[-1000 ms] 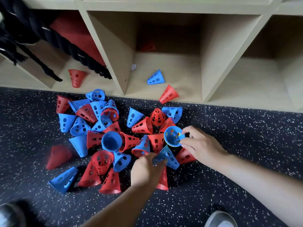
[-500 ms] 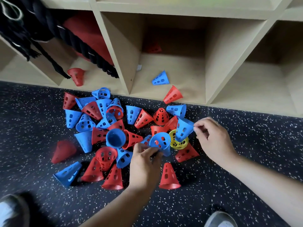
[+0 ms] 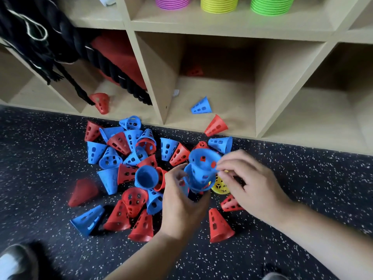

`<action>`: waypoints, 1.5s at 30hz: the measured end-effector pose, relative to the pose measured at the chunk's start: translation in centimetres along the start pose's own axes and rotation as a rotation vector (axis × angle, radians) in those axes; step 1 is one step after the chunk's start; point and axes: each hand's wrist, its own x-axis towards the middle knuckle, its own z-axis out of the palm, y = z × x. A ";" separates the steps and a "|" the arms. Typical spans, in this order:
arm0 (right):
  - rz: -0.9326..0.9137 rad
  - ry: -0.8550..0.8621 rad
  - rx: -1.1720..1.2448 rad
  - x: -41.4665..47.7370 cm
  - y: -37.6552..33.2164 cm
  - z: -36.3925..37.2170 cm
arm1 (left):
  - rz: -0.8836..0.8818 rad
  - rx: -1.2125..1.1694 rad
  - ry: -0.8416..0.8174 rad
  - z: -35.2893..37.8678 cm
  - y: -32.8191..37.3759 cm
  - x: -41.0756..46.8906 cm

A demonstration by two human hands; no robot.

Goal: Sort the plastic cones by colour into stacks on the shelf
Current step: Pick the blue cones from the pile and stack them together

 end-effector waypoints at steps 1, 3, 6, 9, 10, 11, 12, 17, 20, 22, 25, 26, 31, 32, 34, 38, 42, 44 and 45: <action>-0.023 -0.055 0.005 -0.2 0.0 0.2 | 0.001 -0.019 0.018 0.0 0.1 0.1; -0.025 -0.086 0.005 -0.6 0.4 0.3 | 0.002 -0.020 0.033 -0.1 0.0 0.2; 0.176 0.024 0.034 -0.5 1.8 -0.1 | -0.013 0.002 0.040 -0.6 -0.6 0.4; 0.565 0.116 -0.144 0.6 5.0 -0.4 | -0.060 0.009 0.047 -0.9 -0.8 0.5; 0.715 0.074 -0.197 1.2 6.3 -0.4 | -0.076 0.012 0.048 -1.0 -0.8 0.6; 0.834 0.006 -0.244 1.6 7.5 -0.1 | -0.090 0.016 0.047 -1.2 -0.8 0.7; 0.907 -0.069 -0.271 2.0 8.6 0.3 | -0.100 0.022 0.048 -1.3 -0.8 0.9; 1.007 -0.093 -0.193 4.3 10.9 4.0 | -0.120 0.105 0.059 -2.9 -1.5 1.9; 1.042 0.003 -0.138 5.3 11.7 5.6 | -0.086 0.126 0.079 -3.8 -1.9 2.3; 1.057 0.074 -0.131 5.3 12.0 5.7 | -0.077 0.147 0.089 -4.2 -2.2 2.6; 0.907 0.154 -0.186 4.9 11.2 4.0 | -0.114 0.144 0.084 -4.4 -2.7 3.1; 0.815 0.182 -0.182 4.9 10.6 3.1 | -0.131 0.127 0.067 -4.4 -2.9 3.3; 0.286 0.250 -0.124 5.6 5.4 0.2 | -0.134 0.061 -0.001 -4.0 -3.4 4.3; 0.212 0.215 -0.123 5.9 4.2 0.4 | -0.117 0.059 0.006 -3.9 -3.4 4.5; 0.084 0.085 -0.113 6.4 2.4 1.6 | -0.105 0.049 0.016 -3.8 -3.2 4.7; -0.040 -0.274 -0.025 6.5 0.6 4.5 | -0.122 0.004 0.026 -4.5 -3.4 4.7; 0.099 -0.246 0.034 8.6 1.3 5.2 | -0.122 -0.005 0.083 -6.2 -4.2 4.7; 0.245 -0.207 -0.085 11.2 2.8 5.9 | -0.136 -0.022 0.122 -7.1 -4.6 4.8; 0.312 -0.246 -0.162 12.5 3.7 6.4 | -0.145 -0.040 0.141 -7.5 -4.9 4.9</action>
